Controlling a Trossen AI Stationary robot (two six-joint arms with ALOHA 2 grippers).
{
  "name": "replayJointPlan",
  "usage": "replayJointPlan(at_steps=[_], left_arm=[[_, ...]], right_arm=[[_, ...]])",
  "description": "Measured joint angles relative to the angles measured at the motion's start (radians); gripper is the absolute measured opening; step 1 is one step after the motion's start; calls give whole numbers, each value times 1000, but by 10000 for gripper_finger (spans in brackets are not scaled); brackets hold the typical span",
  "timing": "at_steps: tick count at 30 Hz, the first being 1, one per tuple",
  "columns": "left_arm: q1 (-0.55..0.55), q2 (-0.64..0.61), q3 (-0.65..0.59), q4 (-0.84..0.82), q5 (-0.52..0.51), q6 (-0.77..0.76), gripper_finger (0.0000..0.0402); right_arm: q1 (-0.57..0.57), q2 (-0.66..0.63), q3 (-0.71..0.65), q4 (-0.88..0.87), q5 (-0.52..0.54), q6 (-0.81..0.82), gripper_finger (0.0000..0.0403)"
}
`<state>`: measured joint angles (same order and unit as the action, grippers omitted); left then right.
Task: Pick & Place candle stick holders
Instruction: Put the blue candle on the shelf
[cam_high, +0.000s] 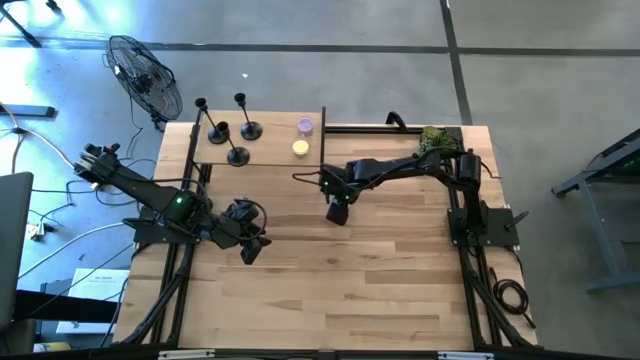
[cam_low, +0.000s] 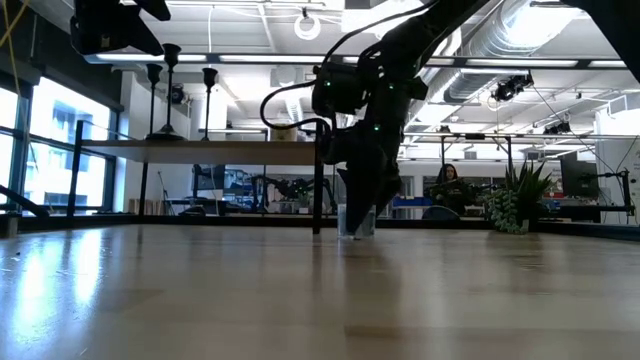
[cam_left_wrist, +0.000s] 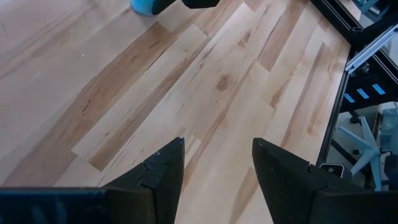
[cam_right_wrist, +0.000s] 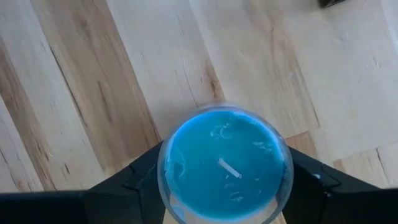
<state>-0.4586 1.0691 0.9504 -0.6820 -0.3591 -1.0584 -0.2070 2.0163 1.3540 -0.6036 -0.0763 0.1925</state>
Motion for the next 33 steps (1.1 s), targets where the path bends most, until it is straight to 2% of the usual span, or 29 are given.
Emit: replayJointPlan(at_steps=[6,14,17,22,27,33], left_arm=[[0,0,0,4,1,-30,186],[0,0,0,20,-47,-17,186],[0,0,0,77,-94,63,186],[0,9,0,238,-168,283,186],[0,17,1,381,-182,477,186],[0,16,1,456,-172,537,186]], right_arm=[[6,-35,-2,-81,-11,-21,221],[45,-194,-1,-119,-40,-14,221],[73,-270,-1,-124,-47,4,221],[121,-384,0,-115,-37,34,221],[153,-466,0,-107,-25,78,221],[188,-508,0,-112,15,95,221]])
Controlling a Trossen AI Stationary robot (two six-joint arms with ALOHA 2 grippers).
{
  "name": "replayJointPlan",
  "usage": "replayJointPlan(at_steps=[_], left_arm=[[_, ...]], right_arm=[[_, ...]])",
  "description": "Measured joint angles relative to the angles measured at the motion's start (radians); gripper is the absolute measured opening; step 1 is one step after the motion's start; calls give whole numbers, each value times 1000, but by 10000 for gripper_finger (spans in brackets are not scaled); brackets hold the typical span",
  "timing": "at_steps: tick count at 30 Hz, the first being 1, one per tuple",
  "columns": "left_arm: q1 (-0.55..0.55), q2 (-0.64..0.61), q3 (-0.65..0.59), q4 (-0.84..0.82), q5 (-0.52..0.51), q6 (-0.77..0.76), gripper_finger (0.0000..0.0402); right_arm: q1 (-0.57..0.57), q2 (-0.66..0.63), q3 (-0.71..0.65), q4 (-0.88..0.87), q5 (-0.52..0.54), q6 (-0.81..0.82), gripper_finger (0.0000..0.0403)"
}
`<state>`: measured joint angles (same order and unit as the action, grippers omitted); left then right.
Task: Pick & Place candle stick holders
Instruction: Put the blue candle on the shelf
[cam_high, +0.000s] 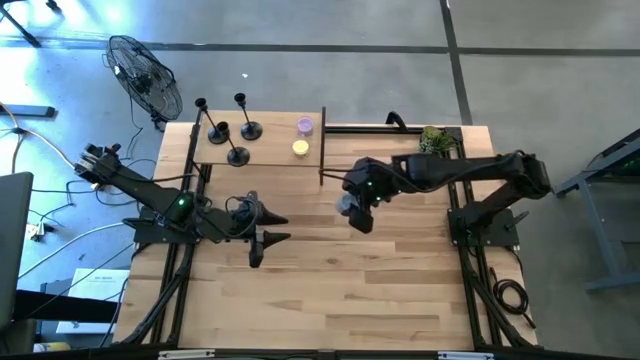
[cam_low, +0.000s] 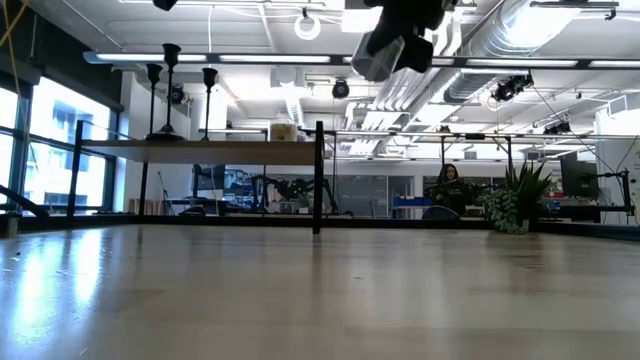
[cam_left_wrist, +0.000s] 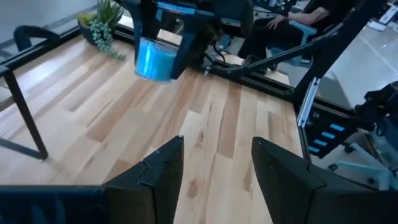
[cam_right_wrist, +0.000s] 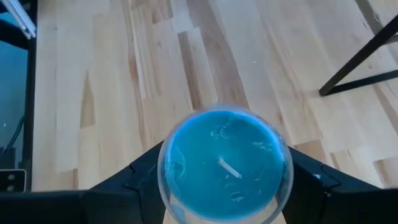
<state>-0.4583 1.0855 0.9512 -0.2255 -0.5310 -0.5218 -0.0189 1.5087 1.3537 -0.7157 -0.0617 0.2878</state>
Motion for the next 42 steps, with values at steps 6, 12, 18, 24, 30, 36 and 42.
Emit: replayJointPlan(at_steps=[6,12,18,24,30,36,42], left_arm=[[0,0,0,-1,12,45,186],[0,0,0,-1,24,22,223],[0,14,0,2,25,20,321],[0,44,-2,5,56,21,392],[0,76,1,57,157,-118,385],[0,116,-1,113,-23,30,380],[1,170,0,225,-140,208,380]], right_arm=[[36,0,0,-5,4,0,221],[55,0,0,-6,22,3,221],[55,0,0,-6,18,23,221],[59,0,0,-8,1,25,221],[79,1,0,0,-22,23,221],[97,1,39,-4,-60,19,221],[121,1,112,-3,-61,12,221]])
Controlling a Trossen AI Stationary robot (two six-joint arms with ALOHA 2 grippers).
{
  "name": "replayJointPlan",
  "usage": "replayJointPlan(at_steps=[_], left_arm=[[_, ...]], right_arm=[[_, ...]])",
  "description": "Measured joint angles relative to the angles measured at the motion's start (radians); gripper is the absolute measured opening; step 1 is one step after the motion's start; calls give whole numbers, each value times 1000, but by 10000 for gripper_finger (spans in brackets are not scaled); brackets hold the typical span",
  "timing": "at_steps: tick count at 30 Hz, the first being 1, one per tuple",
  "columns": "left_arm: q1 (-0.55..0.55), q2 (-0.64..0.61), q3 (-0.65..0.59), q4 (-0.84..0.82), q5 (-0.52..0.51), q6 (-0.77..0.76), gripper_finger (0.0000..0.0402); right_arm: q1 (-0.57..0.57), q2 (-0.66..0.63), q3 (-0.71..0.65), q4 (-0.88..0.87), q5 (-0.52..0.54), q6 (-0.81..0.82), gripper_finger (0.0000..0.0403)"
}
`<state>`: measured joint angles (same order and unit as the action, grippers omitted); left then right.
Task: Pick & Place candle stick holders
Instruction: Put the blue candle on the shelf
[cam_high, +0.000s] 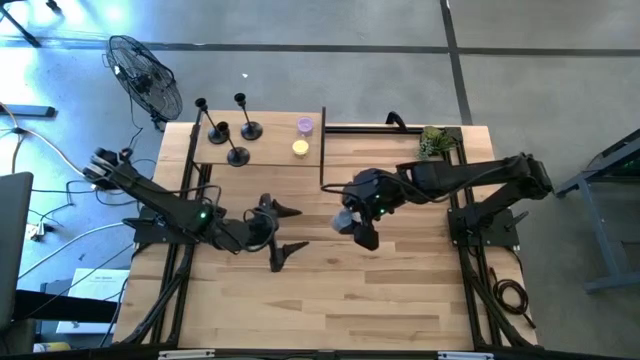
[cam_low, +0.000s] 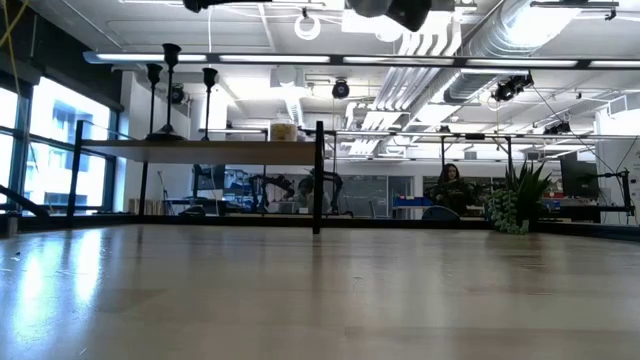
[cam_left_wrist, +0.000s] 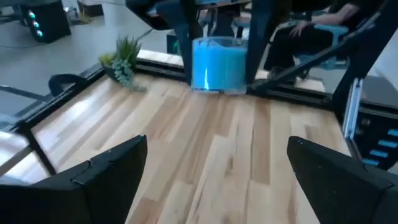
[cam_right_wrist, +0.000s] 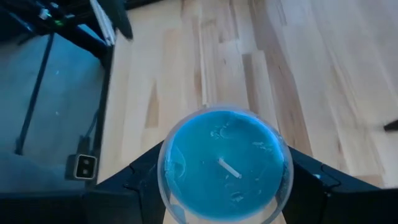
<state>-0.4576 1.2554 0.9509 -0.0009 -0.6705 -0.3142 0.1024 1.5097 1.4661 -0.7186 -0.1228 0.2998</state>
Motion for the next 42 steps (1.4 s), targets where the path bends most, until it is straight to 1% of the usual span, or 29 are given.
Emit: replayJointPlan(at_steps=[4,7,9,13,15,16,18,21,23,26,28,34,36,39,42], left_arm=[[1,2,0,49,6,-9,380],[22,1,0,69,45,-75,380],[43,-5,0,90,99,-144,380],[99,-7,0,168,302,-222,380],[116,-5,0,198,357,-239,380],[122,-7,0,201,368,-244,380],[126,-7,0,189,363,-244,380],[126,-6,0,181,316,-238,380],[132,-7,0,184,288,-205,380],[143,-7,0,179,288,-141,380],[153,-6,19,141,298,-105,380],[180,57,138,-37,335,-24,380],[179,89,195,-67,342,45,380],[166,137,285,-165,343,167,380],[148,177,377,-286,311,265,380]], right_arm=[[18,0,30,-4,20,-12,221],[27,0,42,-1,21,-12,221],[34,0,44,-3,37,-12,221],[42,0,44,-3,51,-13,221],[43,0,44,-4,53,-13,221],[43,0,44,-3,53,-13,221],[43,0,44,-3,53,-12,221],[46,0,44,-3,53,-12,221],[49,0,44,-3,53,-12,221],[50,0,44,-3,48,-12,221],[50,0,44,-3,47,-12,221],[49,0,44,3,45,-15,221],[49,0,44,5,45,-19,221],[49,0,44,3,41,-20,221],[49,0,44,0,34,-20,221]])
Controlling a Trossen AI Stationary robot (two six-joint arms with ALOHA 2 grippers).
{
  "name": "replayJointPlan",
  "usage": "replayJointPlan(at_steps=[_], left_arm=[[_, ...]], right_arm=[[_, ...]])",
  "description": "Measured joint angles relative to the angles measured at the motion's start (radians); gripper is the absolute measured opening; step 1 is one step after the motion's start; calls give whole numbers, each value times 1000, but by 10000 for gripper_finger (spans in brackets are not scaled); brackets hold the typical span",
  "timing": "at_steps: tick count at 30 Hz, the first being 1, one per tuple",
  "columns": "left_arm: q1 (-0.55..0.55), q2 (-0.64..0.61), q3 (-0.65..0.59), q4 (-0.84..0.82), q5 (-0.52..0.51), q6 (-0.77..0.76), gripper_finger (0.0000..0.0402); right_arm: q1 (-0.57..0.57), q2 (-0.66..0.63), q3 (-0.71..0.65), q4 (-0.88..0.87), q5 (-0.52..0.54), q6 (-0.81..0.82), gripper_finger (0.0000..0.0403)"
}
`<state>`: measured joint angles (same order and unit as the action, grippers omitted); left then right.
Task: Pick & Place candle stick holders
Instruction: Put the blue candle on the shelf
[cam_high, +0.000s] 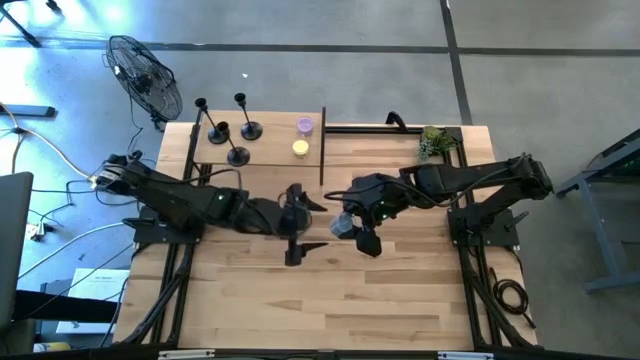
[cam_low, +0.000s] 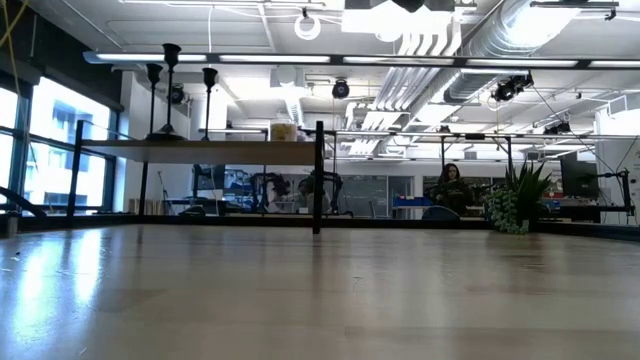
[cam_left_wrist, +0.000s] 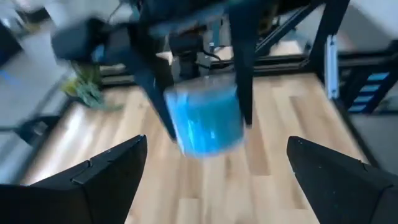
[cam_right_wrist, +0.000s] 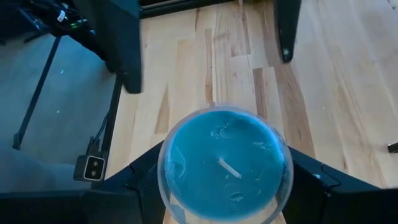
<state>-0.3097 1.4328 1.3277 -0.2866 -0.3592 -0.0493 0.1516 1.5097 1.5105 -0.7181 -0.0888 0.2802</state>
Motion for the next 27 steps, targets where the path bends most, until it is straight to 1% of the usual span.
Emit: replayJointPlan(at_steps=[3,4,6,9,11,17,18,20,27], left_arm=[[-31,28,79,-124,-72,85,380],[-42,40,102,-139,-99,115,380],[-70,48,124,-169,-156,176,380],[-105,47,135,-158,-227,261,380],[-119,45,134,-170,-275,291,380],[-120,66,134,-145,-303,341,380],[-116,71,131,-150,-301,352,380],[-108,93,133,-105,-282,377,380],[-109,111,132,-36,-265,536,380]], right_arm=[[0,0,0,-2,-28,6,221],[0,0,0,-1,-46,8,221],[0,0,0,0,-77,15,221],[0,0,0,7,-87,30,221],[0,0,0,8,-91,32,221],[-1,0,0,15,-95,36,221],[-1,0,0,19,-95,36,221],[-1,0,0,26,-95,36,221],[-2,0,0,35,-94,56,221]])
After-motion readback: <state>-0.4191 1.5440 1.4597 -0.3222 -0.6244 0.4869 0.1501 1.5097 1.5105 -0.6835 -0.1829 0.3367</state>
